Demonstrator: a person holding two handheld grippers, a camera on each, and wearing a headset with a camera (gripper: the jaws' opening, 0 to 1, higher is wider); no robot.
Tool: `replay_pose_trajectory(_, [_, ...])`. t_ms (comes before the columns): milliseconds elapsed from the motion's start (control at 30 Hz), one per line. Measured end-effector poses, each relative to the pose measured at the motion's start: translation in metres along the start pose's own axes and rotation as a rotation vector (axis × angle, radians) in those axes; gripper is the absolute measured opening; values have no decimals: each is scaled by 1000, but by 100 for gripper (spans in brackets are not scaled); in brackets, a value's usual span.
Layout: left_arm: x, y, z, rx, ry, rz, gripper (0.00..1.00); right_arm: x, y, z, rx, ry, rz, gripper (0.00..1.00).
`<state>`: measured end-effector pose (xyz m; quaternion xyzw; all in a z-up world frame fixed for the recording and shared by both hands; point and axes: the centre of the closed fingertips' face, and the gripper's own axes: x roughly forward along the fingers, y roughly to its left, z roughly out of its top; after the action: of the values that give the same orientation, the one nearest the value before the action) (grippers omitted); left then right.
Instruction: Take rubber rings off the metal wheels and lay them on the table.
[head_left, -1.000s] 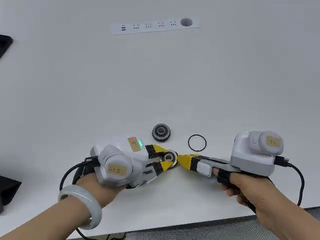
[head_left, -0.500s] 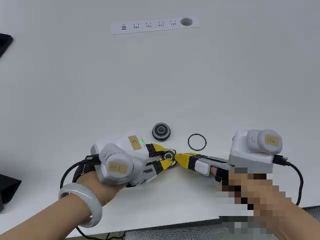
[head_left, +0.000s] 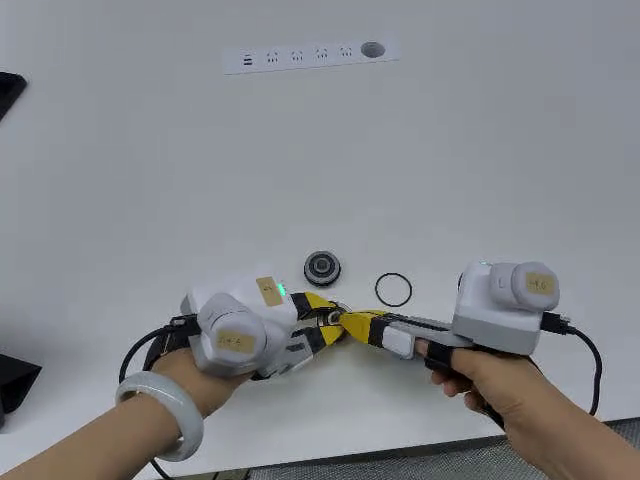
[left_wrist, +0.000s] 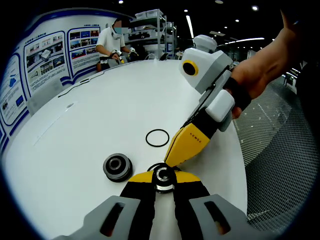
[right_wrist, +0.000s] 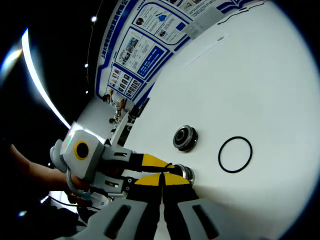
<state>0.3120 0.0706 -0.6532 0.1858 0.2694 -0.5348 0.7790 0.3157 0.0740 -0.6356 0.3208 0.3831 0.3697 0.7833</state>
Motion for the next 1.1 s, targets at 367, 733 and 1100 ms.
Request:
replay_pose_trajectory(367, [0, 0, 0, 1, 0, 1, 13, -3, -8, 1, -5, 2, -34, 2])
replay_pose_trajectory(733, [-1, 1, 1, -4, -18, 5, 15, -4, -14, -1, -11, 4, -60, 2])
replay_pose_trajectory(1100, [-9, 5, 3, -10, -49, 21, 23, -5, -15, -2, -8, 5, -65, 2])
